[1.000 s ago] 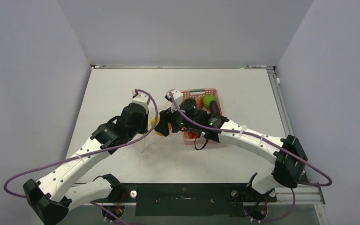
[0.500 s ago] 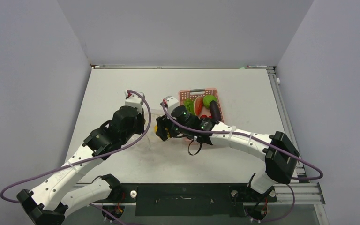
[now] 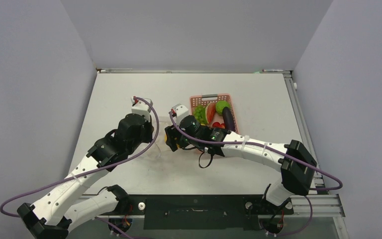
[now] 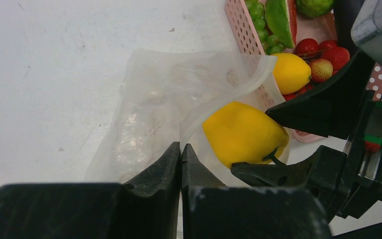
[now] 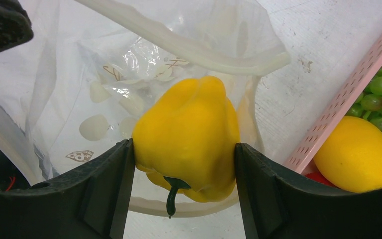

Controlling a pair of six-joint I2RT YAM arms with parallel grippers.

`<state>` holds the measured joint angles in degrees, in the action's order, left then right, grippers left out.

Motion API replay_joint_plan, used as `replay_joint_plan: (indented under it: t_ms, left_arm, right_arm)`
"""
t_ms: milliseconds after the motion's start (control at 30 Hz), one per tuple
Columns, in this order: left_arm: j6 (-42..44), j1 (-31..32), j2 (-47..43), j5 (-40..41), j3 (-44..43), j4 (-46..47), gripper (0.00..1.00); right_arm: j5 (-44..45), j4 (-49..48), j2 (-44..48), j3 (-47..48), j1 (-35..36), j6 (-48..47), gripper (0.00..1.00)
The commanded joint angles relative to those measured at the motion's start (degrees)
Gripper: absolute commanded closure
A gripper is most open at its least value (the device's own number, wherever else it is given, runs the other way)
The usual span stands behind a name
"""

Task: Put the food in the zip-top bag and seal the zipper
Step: Place the fake vegetable in the zipper food storage bag.

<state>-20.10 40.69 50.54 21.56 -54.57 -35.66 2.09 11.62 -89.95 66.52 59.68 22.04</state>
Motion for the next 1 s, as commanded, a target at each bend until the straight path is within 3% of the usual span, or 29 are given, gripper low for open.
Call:
replay_joint_plan:
  t_ms: [0, 500, 967]
  left_arm:
    - [0.59, -0.43, 0.97, -1.45, -1.01, 3.42, 1.0]
    - [0.72, -0.69, 1.27, -1.94, -1.07, 3.53, 1.0]
    - [0.67, -0.96, 0.7, -2.42, -0.94, 3.59, 1.0]
  right_arm:
    - [1.56, -2.22, -0.89, 2.5, 0.37, 0.06, 0.64]
    - [-5.04, -8.52, -3.74, 4.94, 0.45, 2.92, 0.52]
    - [-5.44, -8.73, -4.03, 5.39, 0.61, 3.99, 0.14]
